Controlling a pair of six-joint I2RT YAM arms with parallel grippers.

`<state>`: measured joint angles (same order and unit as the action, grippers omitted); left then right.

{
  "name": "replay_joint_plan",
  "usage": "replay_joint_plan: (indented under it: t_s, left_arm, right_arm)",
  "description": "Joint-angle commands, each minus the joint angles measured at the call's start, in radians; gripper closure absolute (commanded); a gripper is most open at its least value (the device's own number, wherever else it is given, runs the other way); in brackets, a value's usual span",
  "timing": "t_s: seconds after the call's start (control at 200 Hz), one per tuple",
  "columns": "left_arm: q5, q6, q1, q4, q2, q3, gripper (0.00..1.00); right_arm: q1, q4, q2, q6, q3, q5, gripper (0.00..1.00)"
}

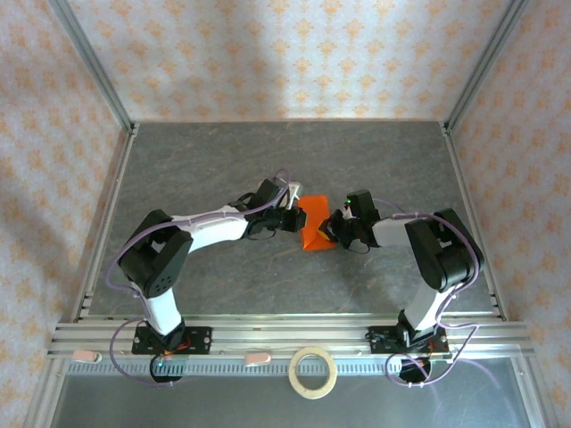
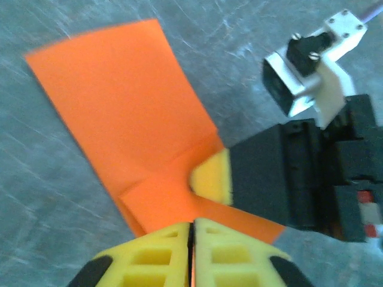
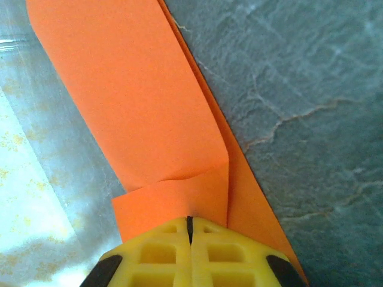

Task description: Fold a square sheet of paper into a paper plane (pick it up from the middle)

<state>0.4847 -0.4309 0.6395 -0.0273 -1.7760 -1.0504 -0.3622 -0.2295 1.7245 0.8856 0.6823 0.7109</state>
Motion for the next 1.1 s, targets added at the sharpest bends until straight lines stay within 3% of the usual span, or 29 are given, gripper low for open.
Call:
replay_joint_plan:
  t_s: [0.0,0.115,0.315,1.096]
  left_arm:
    - [0.197,-0.04,-0.001,-0.036,-0.029,0.006,0.99]
    - [0.307,-0.052,-0.001,-0.039,-0.087,-0.023,0.99]
    - [0.384,-0.056,0.0,-0.034,-0.166,-0.052,1.0]
    - [0.348,-0.069,-0.001,-0.018,-0.201,-0.01,0.99]
  right_arm:
    - [0.003,0.104,0.049,-0.019,-0.039,-0.101,1.0]
    - [0.003,0.105,0.051,-0.022,-0.038,-0.102,1.0]
    - [0.003,0.104,0.056,-0.022,-0.038,-0.099,1.0]
    - [0.002,0.113,0.051,-0.034,-0.047,-0.101,1.0]
